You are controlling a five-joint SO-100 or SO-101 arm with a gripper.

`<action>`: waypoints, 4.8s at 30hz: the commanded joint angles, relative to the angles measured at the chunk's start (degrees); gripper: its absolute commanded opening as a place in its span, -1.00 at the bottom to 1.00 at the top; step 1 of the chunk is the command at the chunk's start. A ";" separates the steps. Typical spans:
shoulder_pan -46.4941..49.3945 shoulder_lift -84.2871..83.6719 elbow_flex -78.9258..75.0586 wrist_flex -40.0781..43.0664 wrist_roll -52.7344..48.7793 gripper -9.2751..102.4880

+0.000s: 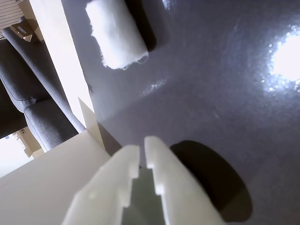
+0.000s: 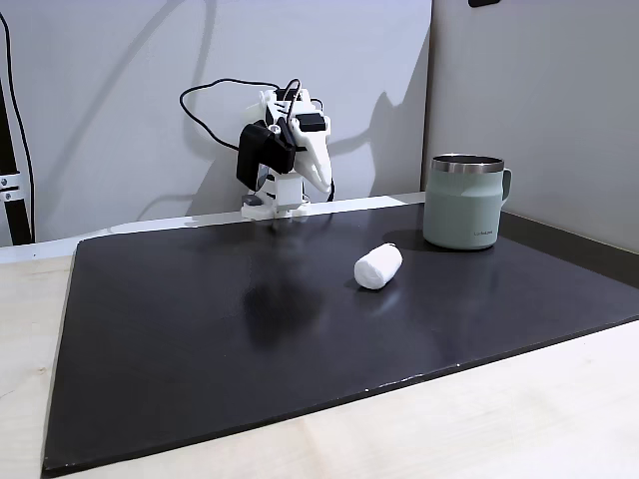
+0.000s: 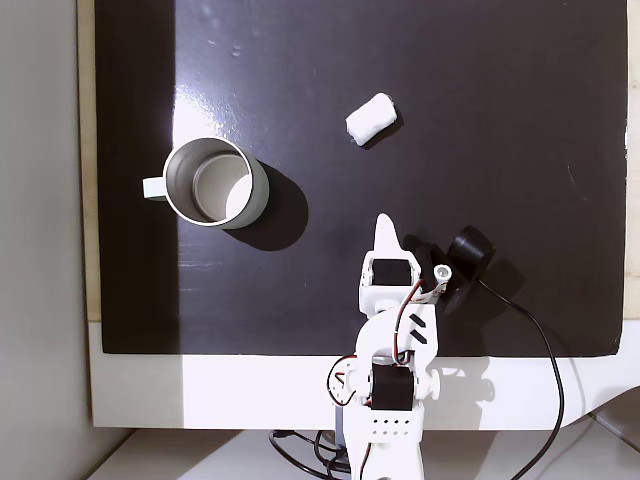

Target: Grasp a gauze and put it in the cup.

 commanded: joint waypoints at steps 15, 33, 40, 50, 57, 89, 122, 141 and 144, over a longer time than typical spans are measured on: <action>-1.58 0.53 -0.35 0.09 -2.11 -0.83; -0.09 -3.60 -10.11 5.71 -5.36 -0.83; 3.87 -35.33 -39.81 13.45 -5.71 -0.83; 4.39 -64.69 -70.05 28.39 -19.69 -0.82; 6.06 -87.54 -91.32 43.86 -28.21 -0.73; 0.88 -141.77 -149.68 60.64 -34.19 -0.26; -4.31 -155.39 -163.30 60.91 -29.88 -0.83; -3.96 -116.10 -141.15 61.00 -30.06 -0.83; -3.87 -110.21 -137.99 61.08 -31.20 -0.83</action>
